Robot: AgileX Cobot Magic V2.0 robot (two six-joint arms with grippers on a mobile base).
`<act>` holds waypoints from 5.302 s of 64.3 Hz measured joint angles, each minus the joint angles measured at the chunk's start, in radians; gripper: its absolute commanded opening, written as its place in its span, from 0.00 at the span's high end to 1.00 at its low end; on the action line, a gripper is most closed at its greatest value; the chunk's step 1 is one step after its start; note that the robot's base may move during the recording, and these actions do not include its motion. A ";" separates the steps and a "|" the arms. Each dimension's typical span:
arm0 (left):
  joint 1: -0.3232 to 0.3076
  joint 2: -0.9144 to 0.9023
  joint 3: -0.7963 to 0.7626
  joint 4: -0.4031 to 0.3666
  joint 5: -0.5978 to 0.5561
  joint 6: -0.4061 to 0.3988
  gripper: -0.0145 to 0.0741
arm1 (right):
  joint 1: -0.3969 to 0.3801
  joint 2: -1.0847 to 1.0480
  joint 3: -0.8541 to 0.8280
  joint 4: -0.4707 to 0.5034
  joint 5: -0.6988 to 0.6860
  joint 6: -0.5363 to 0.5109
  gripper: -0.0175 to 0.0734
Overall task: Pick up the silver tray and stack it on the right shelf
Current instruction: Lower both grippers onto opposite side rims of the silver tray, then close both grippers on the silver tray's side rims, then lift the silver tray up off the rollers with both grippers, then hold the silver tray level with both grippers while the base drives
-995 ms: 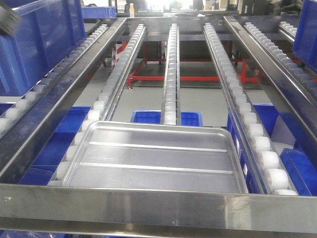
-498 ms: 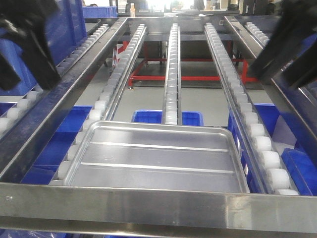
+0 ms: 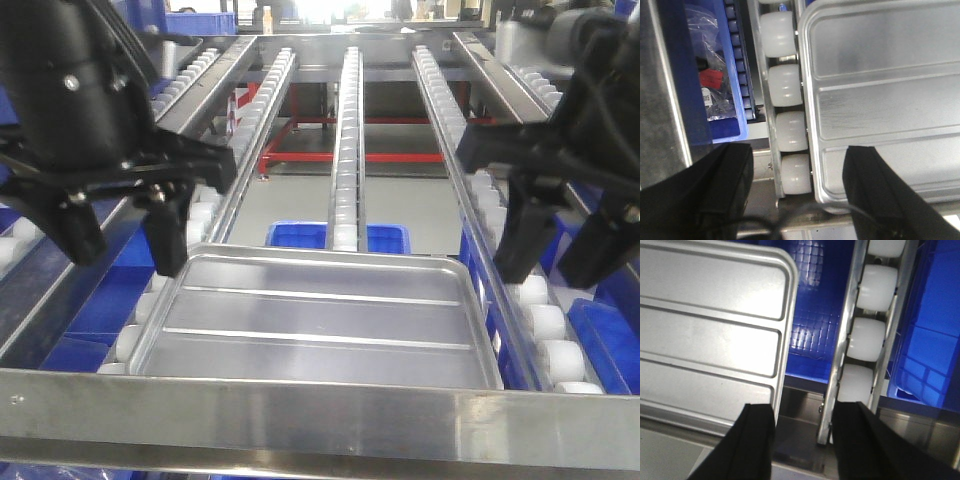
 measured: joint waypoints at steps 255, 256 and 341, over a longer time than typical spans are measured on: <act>-0.306 -0.327 -0.016 0.235 0.065 -0.417 0.95 | 0.052 -0.434 -0.061 -0.119 0.288 0.099 0.74; -0.306 -0.327 -0.016 0.238 0.065 -0.417 0.95 | 0.052 -0.434 -0.061 -0.119 0.286 0.099 0.74; -0.308 -0.327 -0.016 0.265 0.089 -0.430 0.95 | 0.054 -0.434 -0.061 -0.100 0.275 0.099 0.74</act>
